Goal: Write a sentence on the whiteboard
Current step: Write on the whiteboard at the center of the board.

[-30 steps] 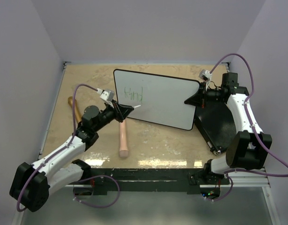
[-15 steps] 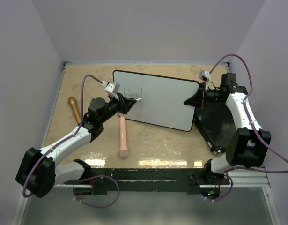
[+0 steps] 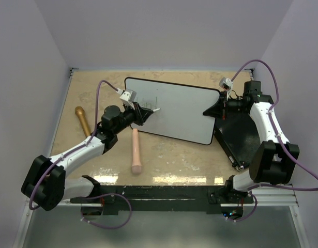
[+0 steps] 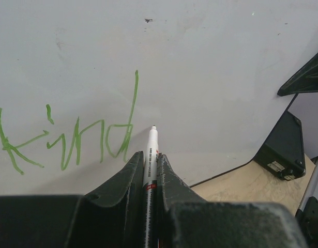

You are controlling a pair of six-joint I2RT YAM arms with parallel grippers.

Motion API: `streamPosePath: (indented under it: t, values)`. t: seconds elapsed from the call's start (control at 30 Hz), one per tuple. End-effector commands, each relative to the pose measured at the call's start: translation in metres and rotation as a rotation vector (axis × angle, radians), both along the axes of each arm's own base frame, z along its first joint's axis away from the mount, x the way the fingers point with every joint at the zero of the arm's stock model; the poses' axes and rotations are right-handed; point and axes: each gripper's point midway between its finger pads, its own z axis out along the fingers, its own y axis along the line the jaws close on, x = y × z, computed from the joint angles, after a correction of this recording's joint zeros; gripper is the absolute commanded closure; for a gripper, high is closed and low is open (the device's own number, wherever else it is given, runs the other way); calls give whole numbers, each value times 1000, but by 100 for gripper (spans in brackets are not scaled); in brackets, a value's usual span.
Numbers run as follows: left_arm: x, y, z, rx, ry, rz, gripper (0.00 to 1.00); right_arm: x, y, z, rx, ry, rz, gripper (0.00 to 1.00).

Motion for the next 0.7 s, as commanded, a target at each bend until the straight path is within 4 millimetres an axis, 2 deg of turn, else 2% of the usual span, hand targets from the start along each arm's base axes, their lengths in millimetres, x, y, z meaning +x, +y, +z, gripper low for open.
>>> streamPosePath:
  t: [0.0, 0.3, 0.67]
  values:
    - [12, -2, 28, -12, -91, 22, 100, 4, -4, -2, -62, -40, -9, 100]
    - [19, 4, 23, 25, -89, 64, 100, 4, -4, -2, -62, -40, -10, 100]
    - [15, 4, -5, 76, -16, 48, 100, 3, -4, -1, -61, -41, -7, 100]
